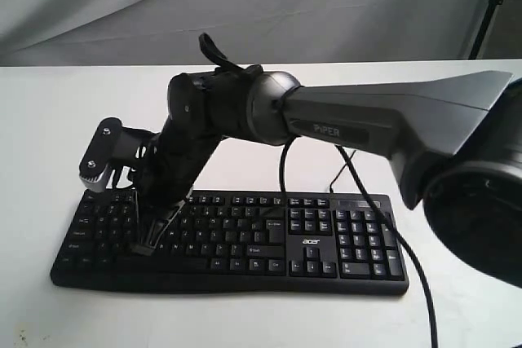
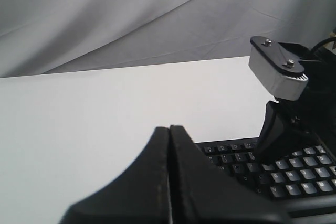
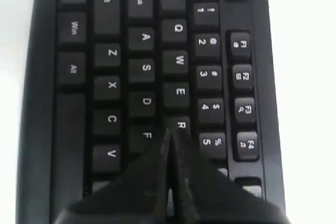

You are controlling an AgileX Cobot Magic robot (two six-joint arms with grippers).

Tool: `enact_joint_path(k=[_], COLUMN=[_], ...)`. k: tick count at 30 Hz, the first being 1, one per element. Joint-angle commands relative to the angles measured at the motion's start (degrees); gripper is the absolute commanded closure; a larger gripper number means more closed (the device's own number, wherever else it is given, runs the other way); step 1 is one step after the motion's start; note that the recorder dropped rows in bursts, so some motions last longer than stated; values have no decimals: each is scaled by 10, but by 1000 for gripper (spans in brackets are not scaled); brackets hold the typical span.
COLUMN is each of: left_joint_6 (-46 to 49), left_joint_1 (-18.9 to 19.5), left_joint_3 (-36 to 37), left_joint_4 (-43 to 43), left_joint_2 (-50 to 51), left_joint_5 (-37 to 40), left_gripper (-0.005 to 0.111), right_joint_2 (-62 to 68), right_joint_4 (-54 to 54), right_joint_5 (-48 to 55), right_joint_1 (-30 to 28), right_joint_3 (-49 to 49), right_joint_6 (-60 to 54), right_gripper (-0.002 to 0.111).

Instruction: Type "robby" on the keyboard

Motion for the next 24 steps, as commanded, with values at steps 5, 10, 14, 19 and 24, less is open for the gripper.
enact_joint_path(k=[5, 10, 14, 19, 24], left_joint_6=[-2, -2, -2, -2, -2], left_joint_1=[-4, -4, -4, -4, -4], left_joint_3=[2, 2, 2, 2, 2], left_joint_4=[3, 3, 3, 3, 3], left_joint_2=[-2, -2, -2, -2, -2], left_joint_5=[-3, -3, -3, -3, -3], left_gripper=[107, 107, 107, 107, 107], right_joint_2=[-62, -104, -121, -125, -125], right_joint_4=[-10, -2, 3, 3, 5], right_joint_5=[-64, -104, -110, -114, -106], right_joint_1=[-22, -40, -50, -58, -59], right_joint_3=[102, 174, 204, 219, 219], right_joint_6=[-2, -7, -8, -11, -8], right_gripper=[108, 108, 108, 108, 108])
